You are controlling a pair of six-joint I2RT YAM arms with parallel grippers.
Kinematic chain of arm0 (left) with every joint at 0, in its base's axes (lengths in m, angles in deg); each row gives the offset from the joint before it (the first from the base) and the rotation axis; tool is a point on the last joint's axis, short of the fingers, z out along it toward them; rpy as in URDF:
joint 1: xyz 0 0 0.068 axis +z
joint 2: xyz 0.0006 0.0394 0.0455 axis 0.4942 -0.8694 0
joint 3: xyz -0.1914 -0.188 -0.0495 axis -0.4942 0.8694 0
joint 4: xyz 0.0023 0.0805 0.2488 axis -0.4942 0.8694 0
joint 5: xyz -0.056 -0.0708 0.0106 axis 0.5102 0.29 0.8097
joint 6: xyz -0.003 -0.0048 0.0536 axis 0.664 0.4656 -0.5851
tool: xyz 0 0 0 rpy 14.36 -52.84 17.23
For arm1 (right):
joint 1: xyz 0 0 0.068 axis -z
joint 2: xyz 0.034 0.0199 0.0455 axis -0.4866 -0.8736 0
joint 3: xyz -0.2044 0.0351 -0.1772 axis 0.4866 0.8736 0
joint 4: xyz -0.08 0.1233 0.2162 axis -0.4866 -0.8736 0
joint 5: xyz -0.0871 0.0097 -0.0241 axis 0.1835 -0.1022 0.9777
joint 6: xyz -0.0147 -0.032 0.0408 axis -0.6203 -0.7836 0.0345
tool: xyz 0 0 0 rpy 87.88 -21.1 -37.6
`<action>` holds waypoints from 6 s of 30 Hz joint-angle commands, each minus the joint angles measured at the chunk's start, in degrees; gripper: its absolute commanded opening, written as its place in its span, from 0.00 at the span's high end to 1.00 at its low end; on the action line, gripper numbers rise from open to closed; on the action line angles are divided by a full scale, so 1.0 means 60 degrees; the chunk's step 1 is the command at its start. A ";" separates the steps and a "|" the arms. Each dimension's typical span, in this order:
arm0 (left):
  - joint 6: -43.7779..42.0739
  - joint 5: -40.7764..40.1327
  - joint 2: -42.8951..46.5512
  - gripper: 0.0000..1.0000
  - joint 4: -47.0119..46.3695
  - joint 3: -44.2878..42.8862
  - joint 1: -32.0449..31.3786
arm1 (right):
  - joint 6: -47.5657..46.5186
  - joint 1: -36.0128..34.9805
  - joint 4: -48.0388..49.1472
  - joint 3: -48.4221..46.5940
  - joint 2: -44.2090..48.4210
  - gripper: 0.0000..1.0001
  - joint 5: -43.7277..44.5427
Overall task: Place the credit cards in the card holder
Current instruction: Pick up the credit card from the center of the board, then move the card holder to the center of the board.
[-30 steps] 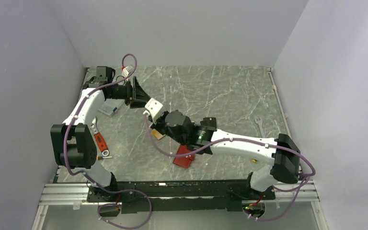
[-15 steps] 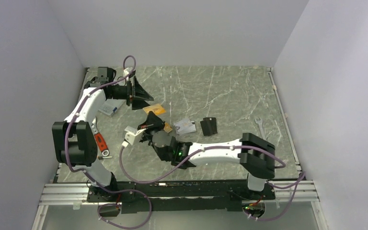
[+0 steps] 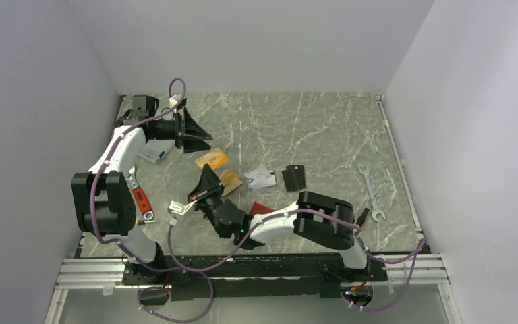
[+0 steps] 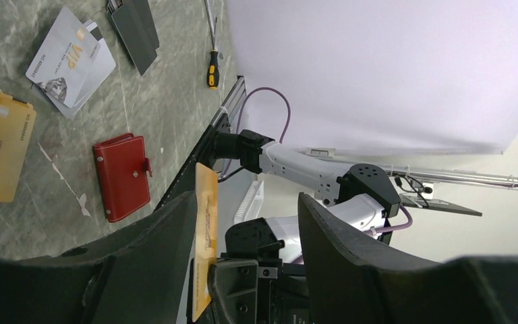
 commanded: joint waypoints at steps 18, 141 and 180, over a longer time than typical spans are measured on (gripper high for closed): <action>-0.0858 -0.0302 0.0633 0.62 0.0497 -0.0145 -0.0106 | -0.1469 -0.0022 0.2512 -0.0431 -0.0616 1.00 -0.0133; -0.4076 -0.4369 0.1094 0.48 -0.0383 0.1021 -0.2158 | 2.1652 0.6266 -1.0316 0.3464 0.7339 1.00 -0.8312; -0.5383 -0.7516 0.0897 0.47 0.0112 0.1213 -0.5978 | 2.3022 0.5158 -1.5221 0.3778 0.7427 1.00 -0.7224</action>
